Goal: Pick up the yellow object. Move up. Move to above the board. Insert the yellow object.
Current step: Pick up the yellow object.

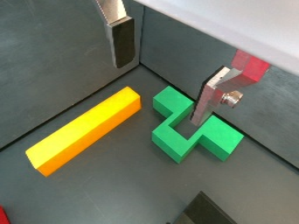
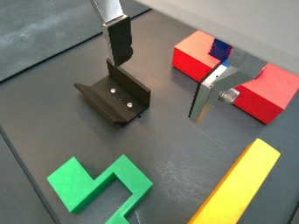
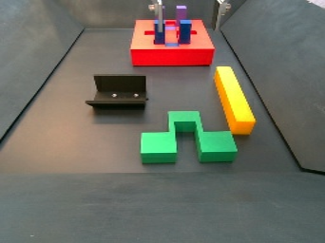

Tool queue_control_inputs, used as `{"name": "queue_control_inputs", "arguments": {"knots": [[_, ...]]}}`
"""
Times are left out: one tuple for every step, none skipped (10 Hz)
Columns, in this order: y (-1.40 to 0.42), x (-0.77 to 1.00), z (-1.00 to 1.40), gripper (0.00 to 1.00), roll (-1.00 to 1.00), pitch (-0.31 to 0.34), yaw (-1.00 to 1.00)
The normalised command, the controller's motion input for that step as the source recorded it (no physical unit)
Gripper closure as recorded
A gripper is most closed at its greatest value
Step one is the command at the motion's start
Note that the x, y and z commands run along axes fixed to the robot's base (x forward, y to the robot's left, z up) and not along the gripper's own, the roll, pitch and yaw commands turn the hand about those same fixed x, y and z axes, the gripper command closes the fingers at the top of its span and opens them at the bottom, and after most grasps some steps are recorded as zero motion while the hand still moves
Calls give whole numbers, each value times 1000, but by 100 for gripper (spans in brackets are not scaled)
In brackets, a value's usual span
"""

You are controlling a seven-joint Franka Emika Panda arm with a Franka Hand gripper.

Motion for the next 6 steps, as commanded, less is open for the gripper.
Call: {"name": "queue_control_inputs", "arguments": {"knots": [[169,-54,0,0,-67,-19,0],[0,-49,-191,0,-26,0,-51],[-329,-200,-357,0,41,-50,-49],[-357,-246,-446,0,66,-89,-111],[-389,-183,-349,0,113,-90,-120],[-369,-157,-274,0,249,-36,-49]]}}
